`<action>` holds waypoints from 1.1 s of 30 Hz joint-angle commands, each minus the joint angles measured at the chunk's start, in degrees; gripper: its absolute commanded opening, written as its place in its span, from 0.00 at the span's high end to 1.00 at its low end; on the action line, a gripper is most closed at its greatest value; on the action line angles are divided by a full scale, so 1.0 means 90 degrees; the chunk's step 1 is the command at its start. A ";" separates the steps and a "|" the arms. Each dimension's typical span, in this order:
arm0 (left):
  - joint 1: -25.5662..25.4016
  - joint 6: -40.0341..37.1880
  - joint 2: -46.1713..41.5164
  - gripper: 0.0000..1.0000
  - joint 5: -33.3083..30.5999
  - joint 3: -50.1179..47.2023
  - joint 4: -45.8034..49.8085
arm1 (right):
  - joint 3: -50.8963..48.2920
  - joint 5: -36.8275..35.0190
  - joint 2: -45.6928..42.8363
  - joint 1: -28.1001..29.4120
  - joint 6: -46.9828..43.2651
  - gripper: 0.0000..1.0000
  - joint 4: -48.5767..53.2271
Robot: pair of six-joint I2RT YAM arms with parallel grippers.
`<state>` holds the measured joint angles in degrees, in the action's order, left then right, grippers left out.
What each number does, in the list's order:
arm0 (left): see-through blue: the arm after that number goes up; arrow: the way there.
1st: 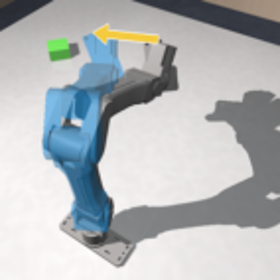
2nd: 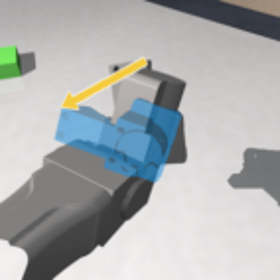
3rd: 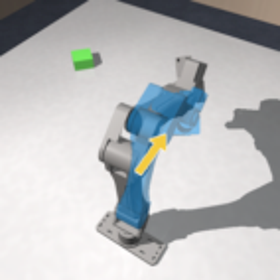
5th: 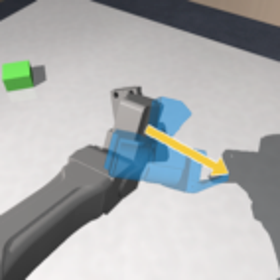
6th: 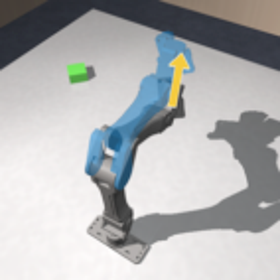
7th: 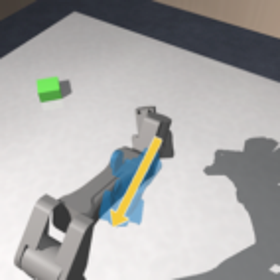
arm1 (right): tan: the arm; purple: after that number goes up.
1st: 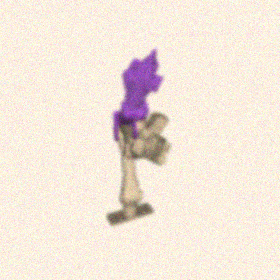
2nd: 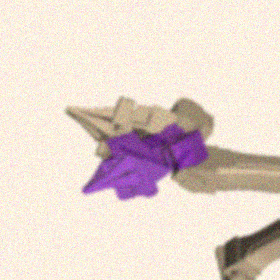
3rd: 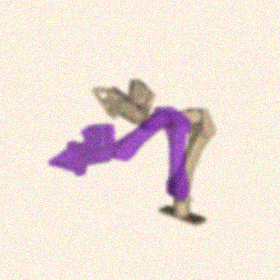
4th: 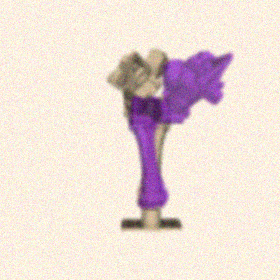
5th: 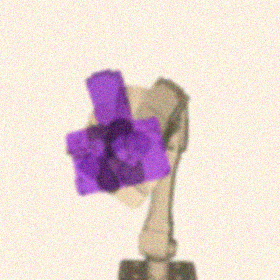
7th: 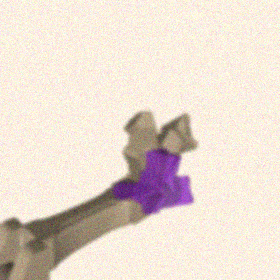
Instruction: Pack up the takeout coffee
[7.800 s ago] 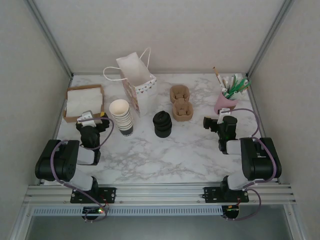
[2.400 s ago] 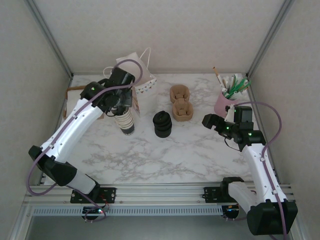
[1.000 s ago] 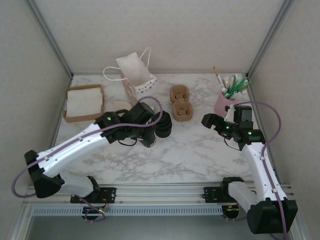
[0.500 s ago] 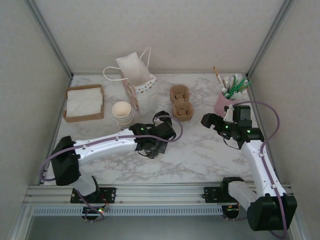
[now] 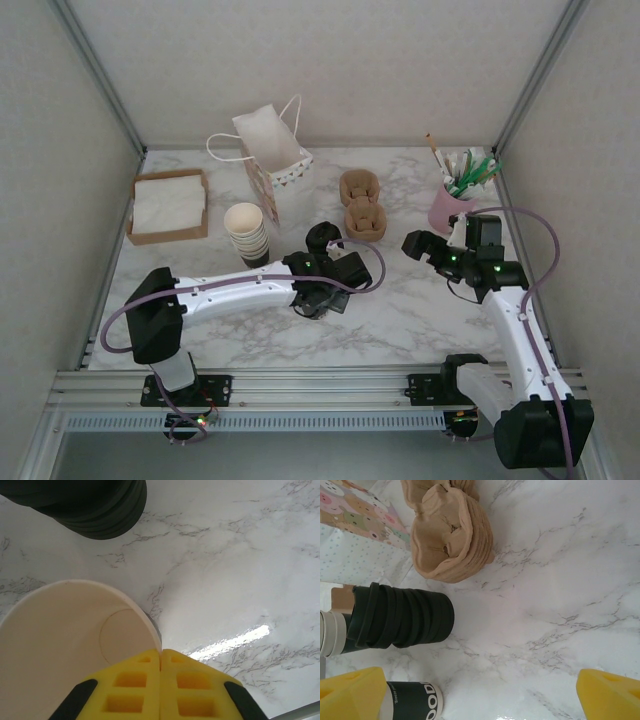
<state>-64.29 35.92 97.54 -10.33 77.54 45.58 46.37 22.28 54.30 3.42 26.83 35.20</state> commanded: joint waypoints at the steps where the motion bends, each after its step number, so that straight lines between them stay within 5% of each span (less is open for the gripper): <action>1: -0.0065 0.0120 -0.0006 0.80 -0.0086 0.0154 0.0034 | -0.0112 -0.0024 -0.0102 0.0022 0.0052 0.01 0.0039; 18: 0.0363 0.0205 -0.1508 0.01 0.0063 0.0253 -0.0690 | 0.0446 -0.0123 0.0290 0.0021 -0.0088 0.01 0.0716; 25: 0.1329 0.0456 -0.2824 0.00 0.0674 -0.0965 -0.1802 | 0.1040 -0.1194 0.0725 0.0277 0.0039 0.01 0.1411; 33: 0.2096 0.1080 -0.4070 0.00 0.1220 -0.2850 -0.3076 | 0.1831 -0.2473 0.1350 0.1682 0.0089 0.01 0.1873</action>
<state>-46.83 42.39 63.72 -2.31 55.88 23.57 59.77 6.37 64.55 15.05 26.85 48.80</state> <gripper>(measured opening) 0.994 0.988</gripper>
